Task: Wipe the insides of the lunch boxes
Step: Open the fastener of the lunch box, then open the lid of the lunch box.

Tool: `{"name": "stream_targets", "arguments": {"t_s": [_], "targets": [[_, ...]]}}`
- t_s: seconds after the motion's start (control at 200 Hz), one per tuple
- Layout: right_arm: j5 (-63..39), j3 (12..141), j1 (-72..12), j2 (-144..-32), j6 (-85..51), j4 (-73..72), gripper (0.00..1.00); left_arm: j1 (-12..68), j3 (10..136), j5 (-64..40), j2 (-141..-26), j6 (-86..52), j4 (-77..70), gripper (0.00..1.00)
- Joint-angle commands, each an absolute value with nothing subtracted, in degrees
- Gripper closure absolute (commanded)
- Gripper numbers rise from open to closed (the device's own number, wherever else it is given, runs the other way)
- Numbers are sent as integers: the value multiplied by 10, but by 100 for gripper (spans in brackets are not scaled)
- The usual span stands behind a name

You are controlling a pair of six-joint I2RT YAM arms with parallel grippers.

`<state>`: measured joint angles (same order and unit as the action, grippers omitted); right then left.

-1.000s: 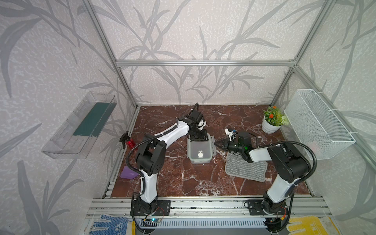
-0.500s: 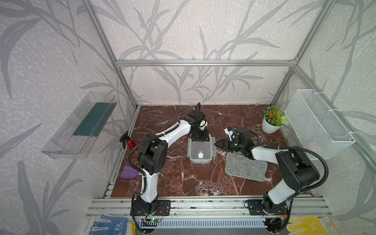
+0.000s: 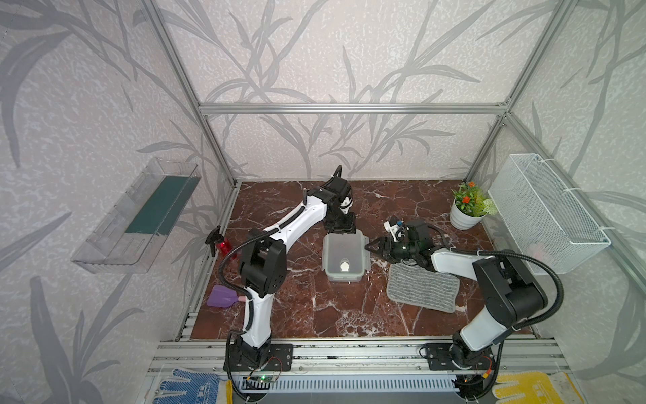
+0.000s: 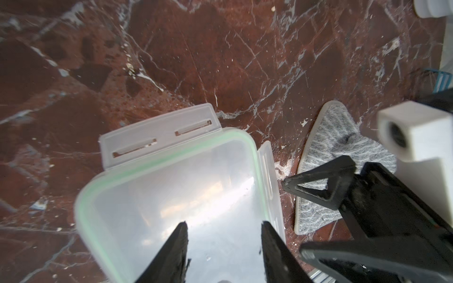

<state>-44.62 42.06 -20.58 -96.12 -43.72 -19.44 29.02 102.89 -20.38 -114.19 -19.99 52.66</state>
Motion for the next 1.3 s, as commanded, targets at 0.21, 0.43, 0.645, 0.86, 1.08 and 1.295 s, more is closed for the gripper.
{"name": "stream_targets", "arguments": {"t_s": [0.21,0.43,0.645,0.86,1.08,1.295], "targets": [[-480,451,-214,-1021,-469,-253,24,151,795,-316,-990,-229,418,35],[-484,453,-220,-1029,-495,-290,37,134,693,-371,-981,-255,322,28],[-476,465,-223,-1011,-490,-267,86,132,670,-414,-1016,-284,260,28],[-460,465,-223,-981,-474,-233,100,133,673,-422,-1023,-286,254,28],[-455,461,-224,-932,-467,-225,100,132,677,-416,-1013,-280,267,28],[-447,460,-226,-885,-433,-186,100,133,668,-417,-985,-290,263,30]]}}
